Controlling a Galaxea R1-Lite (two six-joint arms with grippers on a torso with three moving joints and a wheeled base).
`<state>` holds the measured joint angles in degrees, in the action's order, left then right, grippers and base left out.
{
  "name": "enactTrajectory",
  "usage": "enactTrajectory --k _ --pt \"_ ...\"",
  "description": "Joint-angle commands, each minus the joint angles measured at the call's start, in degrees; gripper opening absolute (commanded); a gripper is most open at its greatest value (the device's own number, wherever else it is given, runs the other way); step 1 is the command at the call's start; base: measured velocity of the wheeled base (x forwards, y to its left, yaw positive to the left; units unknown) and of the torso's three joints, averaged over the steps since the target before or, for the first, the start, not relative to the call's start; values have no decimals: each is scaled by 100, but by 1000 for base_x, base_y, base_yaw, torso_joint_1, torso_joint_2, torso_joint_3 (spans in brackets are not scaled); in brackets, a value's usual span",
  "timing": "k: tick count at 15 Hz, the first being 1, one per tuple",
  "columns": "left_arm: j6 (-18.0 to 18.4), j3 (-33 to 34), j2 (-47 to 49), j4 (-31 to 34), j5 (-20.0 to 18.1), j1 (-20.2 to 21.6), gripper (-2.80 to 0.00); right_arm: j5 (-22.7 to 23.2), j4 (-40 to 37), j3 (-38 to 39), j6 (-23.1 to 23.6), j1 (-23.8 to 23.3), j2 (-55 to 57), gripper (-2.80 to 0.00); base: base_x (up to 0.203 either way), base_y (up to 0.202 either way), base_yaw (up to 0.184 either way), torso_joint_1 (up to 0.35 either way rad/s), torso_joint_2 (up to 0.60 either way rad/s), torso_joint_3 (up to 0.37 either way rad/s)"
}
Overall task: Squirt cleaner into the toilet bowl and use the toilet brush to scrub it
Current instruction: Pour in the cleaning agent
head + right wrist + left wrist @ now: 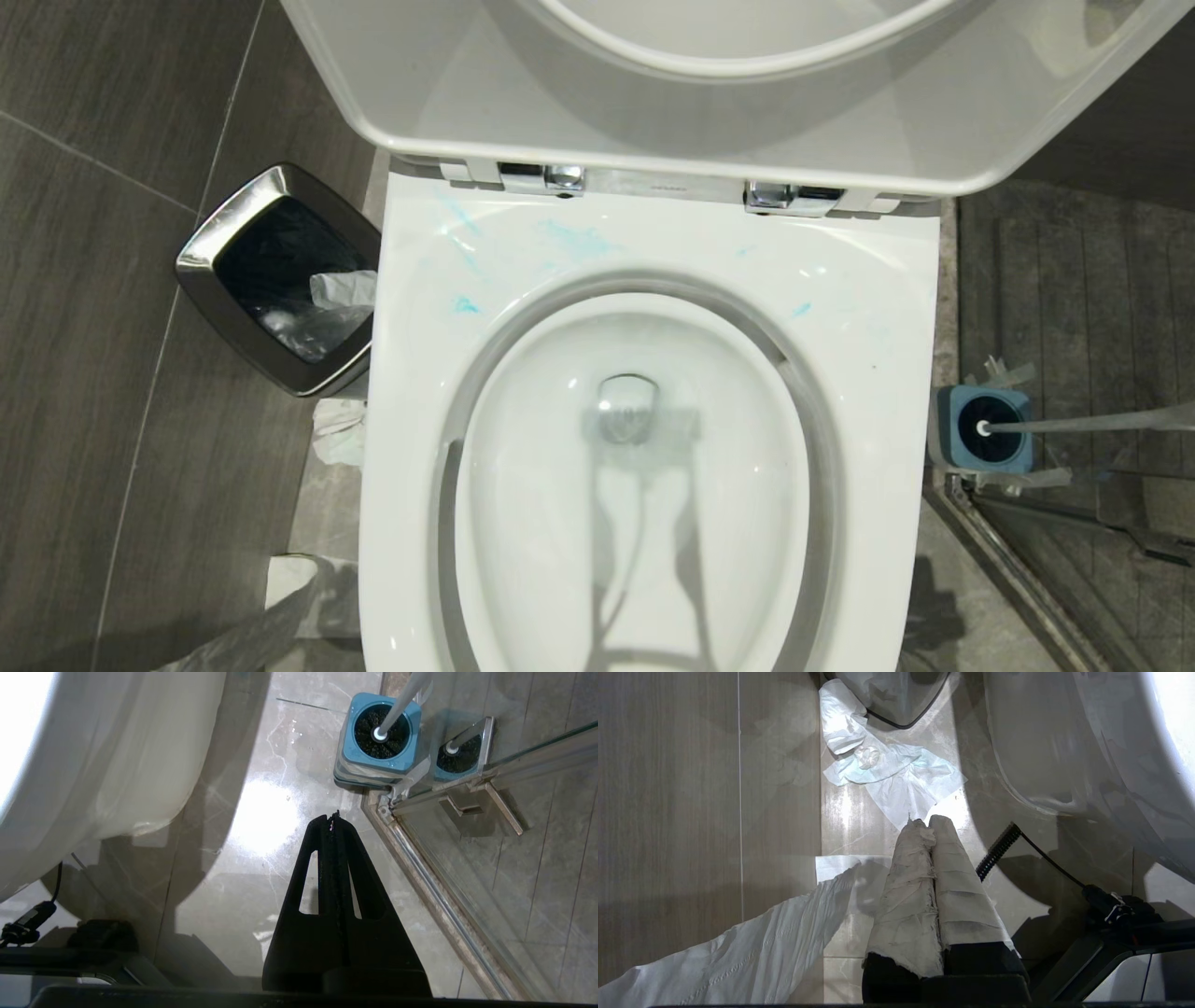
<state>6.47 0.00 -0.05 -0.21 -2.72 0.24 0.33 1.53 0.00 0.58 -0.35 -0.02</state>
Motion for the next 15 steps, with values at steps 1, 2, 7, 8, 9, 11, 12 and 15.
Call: enactTrajectory --k 1,2,7,8,9,11,12,15 --pt "3 44 5 -5 -1 2 -280 2 -73 36 12 0 -15 -280 0 0 0 0 0 0" --pt "3 44 5 -6 -1 2 -280 2 -125 26 13 0 -15 -280 0 0 0 0 0 0" --pt "3 44 5 -6 -1 2 -280 -2 -260 -202 56 0 26 -280 0 0 0 0 0 0" --pt "3 44 5 -6 -1 2 -280 0 -487 -602 54 0 199 -280 0 0 0 0 0 0" --pt "3 44 5 -6 -1 2 -280 3 -735 -1119 7 0 555 -280 0 0 0 0 0 0" --pt "3 44 5 1 -1 2 -280 6 -1077 -2173 -274 0 1741 -280 0 0 0 0 0 0" --pt "3 44 5 -6 -1 2 -280 7 -1180 -2661 -460 0 2438 -280 0 0 0 0 0 0" --pt "3 44 5 -6 -1 2 -280 165 -1310 -3521 -836 0 4327 -280 0 0 0 0 0 0"
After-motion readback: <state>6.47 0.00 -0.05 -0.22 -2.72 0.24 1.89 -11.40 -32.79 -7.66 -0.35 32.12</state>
